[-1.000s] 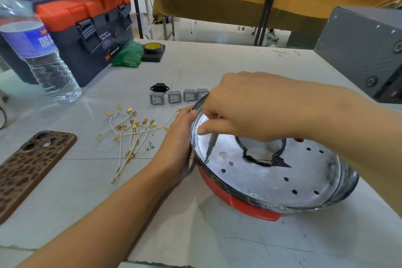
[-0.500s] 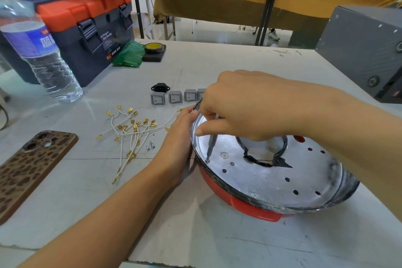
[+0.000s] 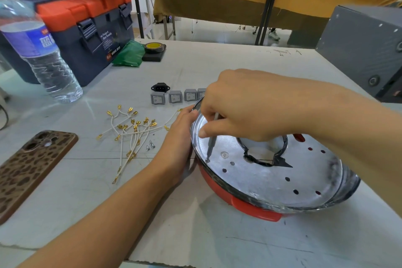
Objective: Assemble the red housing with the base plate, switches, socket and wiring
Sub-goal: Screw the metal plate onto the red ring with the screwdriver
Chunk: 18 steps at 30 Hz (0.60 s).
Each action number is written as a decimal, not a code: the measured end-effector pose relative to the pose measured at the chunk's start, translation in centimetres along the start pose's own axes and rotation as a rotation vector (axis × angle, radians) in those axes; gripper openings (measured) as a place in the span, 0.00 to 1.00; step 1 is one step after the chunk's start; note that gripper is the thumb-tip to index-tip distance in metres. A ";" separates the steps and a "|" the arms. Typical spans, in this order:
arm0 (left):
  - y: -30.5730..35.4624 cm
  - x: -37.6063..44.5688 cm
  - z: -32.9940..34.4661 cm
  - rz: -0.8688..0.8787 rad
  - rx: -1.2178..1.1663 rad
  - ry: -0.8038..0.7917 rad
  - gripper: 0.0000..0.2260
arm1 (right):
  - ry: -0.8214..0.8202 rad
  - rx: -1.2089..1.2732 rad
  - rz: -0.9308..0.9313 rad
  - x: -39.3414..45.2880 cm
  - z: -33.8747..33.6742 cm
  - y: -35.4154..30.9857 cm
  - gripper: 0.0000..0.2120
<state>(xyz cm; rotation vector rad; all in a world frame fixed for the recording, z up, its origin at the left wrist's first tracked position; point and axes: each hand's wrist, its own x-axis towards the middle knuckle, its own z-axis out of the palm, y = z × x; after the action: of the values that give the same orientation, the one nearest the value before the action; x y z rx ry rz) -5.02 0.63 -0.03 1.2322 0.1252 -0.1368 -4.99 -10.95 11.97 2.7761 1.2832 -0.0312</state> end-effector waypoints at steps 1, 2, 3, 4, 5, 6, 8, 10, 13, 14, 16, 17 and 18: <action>0.1 0.0 0.1 -0.005 -0.005 0.010 0.14 | 0.006 -0.017 -0.001 0.0 0.0 -0.1 0.19; 0.1 0.0 0.1 -0.010 -0.006 0.020 0.16 | 0.012 -0.030 -0.005 -0.1 0.0 -0.2 0.20; 0.1 0.0 0.2 -0.015 -0.001 0.028 0.17 | 0.010 -0.035 -0.011 -0.1 0.0 -0.2 0.19; 0.2 -0.1 0.2 -0.015 0.002 0.026 0.17 | -0.005 -0.027 -0.022 -0.1 0.0 -0.2 0.17; 0.2 -0.2 0.2 -0.009 0.000 0.012 0.16 | -0.035 0.000 -0.035 -0.2 0.0 -0.1 0.14; 0.2 -0.2 0.2 0.000 -0.010 -0.009 0.14 | -0.071 0.040 -0.047 -0.2 0.0 0.0 0.10; 0.0 -0.2 0.1 0.023 -0.021 -0.033 0.11 | -0.111 0.103 -0.064 -0.2 -0.2 0.1 0.07; 0.1 -0.2 0.1 0.041 -0.021 -0.035 0.11 | -0.096 0.143 -0.069 -0.2 -0.2 0.3 0.04; 0.1 -0.1 0.2 0.008 -0.051 -0.045 0.13 | -0.080 0.142 -0.049 -0.1 -0.3 0.2 0.06; 0.1 -0.1 0.2 -0.005 -0.058 -0.039 0.11 | -0.074 0.120 -0.041 0.0 -0.2 0.1 0.08; 0.1 0.0 0.1 -0.017 -0.045 -0.021 0.10 | -0.076 0.088 -0.015 0.2 -0.3 -0.2 0.11; 0.1 0.0 0.1 -0.018 -0.037 -0.018 0.11 | -0.087 0.084 0.006 0.4 -0.3 -0.3 0.12; 0.0 0.0 0.1 -0.015 -0.037 -0.015 0.12 | -0.097 0.082 0.028 0.5 -0.3 -0.5 0.14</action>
<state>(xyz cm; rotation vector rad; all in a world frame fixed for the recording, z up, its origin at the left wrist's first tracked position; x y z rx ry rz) -4.99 0.57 0.03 1.1933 0.1237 -0.1564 -5.03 -10.25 12.18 2.8209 1.2476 -0.2183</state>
